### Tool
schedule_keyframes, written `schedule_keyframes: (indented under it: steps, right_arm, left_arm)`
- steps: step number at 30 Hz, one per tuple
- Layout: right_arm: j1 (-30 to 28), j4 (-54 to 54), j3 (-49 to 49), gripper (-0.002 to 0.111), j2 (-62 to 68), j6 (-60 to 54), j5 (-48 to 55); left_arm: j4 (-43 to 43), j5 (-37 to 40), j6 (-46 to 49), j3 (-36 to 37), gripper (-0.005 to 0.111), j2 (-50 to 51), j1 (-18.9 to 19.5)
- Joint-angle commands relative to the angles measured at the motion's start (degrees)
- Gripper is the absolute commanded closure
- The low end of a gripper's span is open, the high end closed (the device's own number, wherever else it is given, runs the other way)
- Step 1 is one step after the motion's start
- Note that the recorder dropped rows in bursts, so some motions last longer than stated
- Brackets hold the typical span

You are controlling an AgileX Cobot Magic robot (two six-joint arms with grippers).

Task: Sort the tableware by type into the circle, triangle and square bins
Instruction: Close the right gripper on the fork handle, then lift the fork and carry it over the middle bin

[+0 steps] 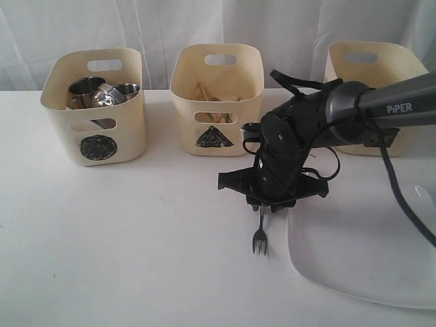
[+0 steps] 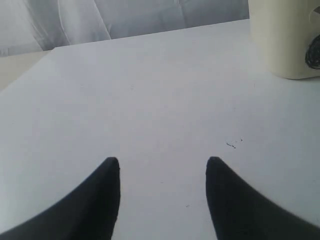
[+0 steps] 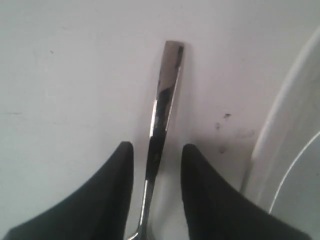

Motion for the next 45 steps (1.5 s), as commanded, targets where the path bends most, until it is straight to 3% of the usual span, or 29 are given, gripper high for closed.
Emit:
schedule_keyframes:
  steps: [1, 9, 17, 31, 40, 45]
  right_arm:
    - [-0.45, 0.12, -0.42, 0.077, 0.66, 0.36, -0.03]
    - [-0.45, 0.24, -0.42, 0.080, 0.79, 0.11, 0.59]
    - [-0.45, 3.29, -0.42, 0.108, 0.79, -6.27, 0.69]
    - [-0.17, 7.44, -0.42, 0.108, -7.32, -9.84, -7.23]
    - [-0.17, 7.44, -0.42, 0.108, -16.97, -21.80, -18.03]
    - [-2.00, 7.33, -0.42, 0.108, -18.54, -23.32, -28.97]
  left_arm:
    - [-0.55, -0.24, 0.00, 0.21, 0.050, -0.30, 0.10]
    - [-0.55, -0.24, 0.00, 0.21, 0.050, -0.30, 0.10]
    - [-0.55, -0.24, 0.00, 0.21, 0.050, -0.30, 0.10]
    - [-0.55, -0.24, 0.00, 0.21, 0.050, -0.30, 0.10]
    - [-0.55, -0.24, 0.00, 0.21, 0.050, -0.30, 0.10]
    - [-0.55, -0.24, 0.00, 0.21, 0.050, -0.30, 0.10]
